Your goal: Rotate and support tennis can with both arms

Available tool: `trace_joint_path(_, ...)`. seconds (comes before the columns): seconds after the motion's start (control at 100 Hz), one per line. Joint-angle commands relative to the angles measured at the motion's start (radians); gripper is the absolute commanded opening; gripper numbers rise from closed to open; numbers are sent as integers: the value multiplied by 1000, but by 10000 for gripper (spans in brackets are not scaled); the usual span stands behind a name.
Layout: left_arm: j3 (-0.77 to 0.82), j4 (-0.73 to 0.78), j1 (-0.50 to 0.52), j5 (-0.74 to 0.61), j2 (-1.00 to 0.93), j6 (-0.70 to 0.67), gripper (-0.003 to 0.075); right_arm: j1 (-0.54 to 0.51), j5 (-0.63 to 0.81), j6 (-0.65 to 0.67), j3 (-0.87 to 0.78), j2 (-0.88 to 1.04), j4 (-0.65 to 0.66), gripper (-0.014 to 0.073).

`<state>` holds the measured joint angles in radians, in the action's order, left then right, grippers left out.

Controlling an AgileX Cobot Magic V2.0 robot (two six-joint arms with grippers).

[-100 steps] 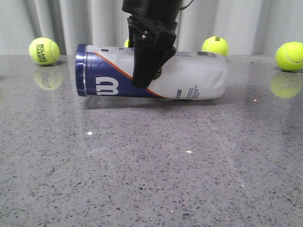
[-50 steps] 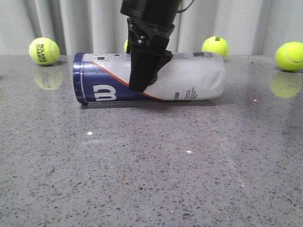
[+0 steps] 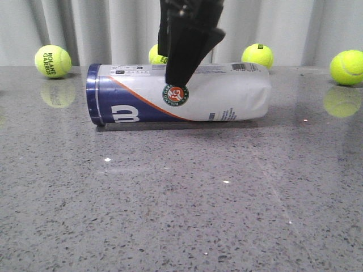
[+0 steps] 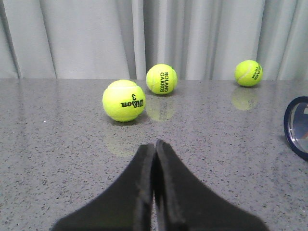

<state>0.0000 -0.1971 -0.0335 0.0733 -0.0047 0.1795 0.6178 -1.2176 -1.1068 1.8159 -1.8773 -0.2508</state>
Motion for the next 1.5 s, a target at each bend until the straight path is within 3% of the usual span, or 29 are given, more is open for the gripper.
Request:
trace_joint_path(0.0, 45, -8, 0, -73, -33, -9, -20, -1, -55, 34, 31, 82, -12, 662)
trace_joint_path(0.32, 45, -8, 0, -73, -33, -9, -20, -4, -111, 652, 28, 159, 73, 651)
trace_joint_path(0.44, 45, -8, 0, -73, -33, -9, -20, -6, -112, 859, 16, 190, 147, 569)
trace_joint_path(0.55, 45, -4, 0, -73, -33, -9, -20, -6, -112, 985, -18, 229, 193, 437)
trace_joint_path(0.84, 45, -4, 0, -81, -33, -9, -20, -6, -82, 1107, -208, 384, 202, 28)
trace_joint_path(0.96, 45, -4, 0, -81, -33, -9, -20, -6, 7, 1136, -325, 478, 202, -70)
trace_joint_path(1.49, 45, -4, 2, -85, -33, -9, -20, -6, 399, 1172, -825, 975, 202, -68)
